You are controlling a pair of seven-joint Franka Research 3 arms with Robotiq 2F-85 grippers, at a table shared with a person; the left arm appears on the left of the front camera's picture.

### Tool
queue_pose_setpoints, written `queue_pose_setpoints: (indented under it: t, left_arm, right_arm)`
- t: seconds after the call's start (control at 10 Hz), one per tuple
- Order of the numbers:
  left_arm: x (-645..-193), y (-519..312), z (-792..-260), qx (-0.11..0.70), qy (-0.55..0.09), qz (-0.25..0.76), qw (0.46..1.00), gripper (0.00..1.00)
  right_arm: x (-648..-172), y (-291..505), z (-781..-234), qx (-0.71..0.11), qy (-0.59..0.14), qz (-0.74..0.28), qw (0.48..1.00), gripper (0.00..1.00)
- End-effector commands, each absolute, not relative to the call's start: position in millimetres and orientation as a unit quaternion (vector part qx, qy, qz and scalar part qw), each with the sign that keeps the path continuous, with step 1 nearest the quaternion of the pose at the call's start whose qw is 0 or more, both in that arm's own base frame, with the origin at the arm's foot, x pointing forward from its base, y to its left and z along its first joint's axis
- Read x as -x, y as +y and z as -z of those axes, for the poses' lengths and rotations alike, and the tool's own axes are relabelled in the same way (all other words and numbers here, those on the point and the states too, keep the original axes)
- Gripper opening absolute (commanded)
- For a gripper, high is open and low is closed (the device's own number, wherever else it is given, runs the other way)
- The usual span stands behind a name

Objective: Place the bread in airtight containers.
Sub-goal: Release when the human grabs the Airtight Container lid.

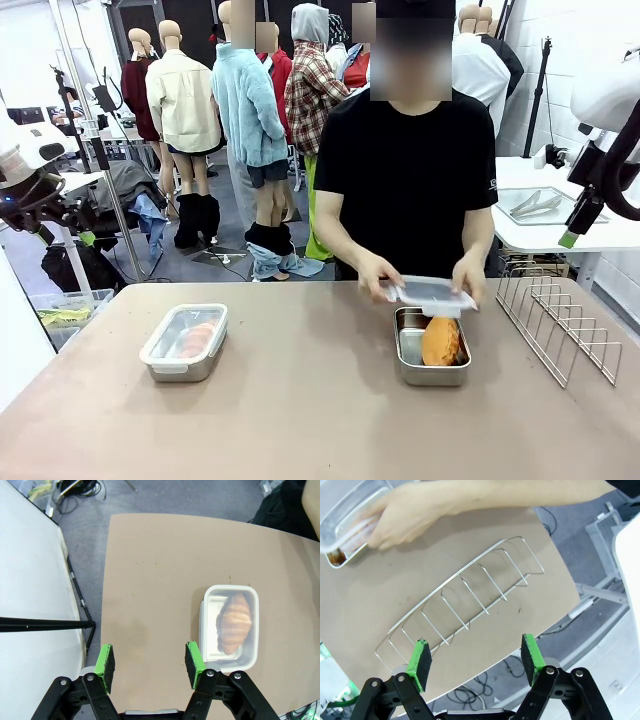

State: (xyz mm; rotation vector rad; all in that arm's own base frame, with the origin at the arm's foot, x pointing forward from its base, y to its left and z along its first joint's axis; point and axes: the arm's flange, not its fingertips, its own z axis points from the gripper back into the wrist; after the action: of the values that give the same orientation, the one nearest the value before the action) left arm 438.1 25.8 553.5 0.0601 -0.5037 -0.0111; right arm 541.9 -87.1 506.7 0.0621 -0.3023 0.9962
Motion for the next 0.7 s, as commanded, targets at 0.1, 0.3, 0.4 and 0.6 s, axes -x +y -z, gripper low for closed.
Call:
queue_pose_setpoints:
  t: [0.1, 0.3, 0.4, 0.6]
  left_arm:
    - [-437.3, 25.6, -554.0, -0.030, -0.250, -0.004, 0.968, 0.74]
    - [-437.3, 25.6, -554.0, -0.030, -0.250, -0.004, 0.968, 0.74]
    - [-437.3, 25.6, -554.0, -0.030, -0.250, -0.004, 0.968, 0.74]
    - [-437.3, 25.6, -554.0, -0.030, -0.250, -0.004, 0.968, 0.74]
  right_arm:
    - [-545.8, -87.4, -507.9, -0.032, -0.140, -0.477, 0.867, 0.89]
    - [-545.8, -87.4, -507.9, -0.032, -0.140, -0.477, 0.867, 0.89]
    - [-545.8, -87.4, -507.9, -0.032, -0.140, -0.477, 0.867, 0.89]
    - [-545.8, -87.4, -507.9, -0.032, -0.140, -0.477, 0.867, 0.89]
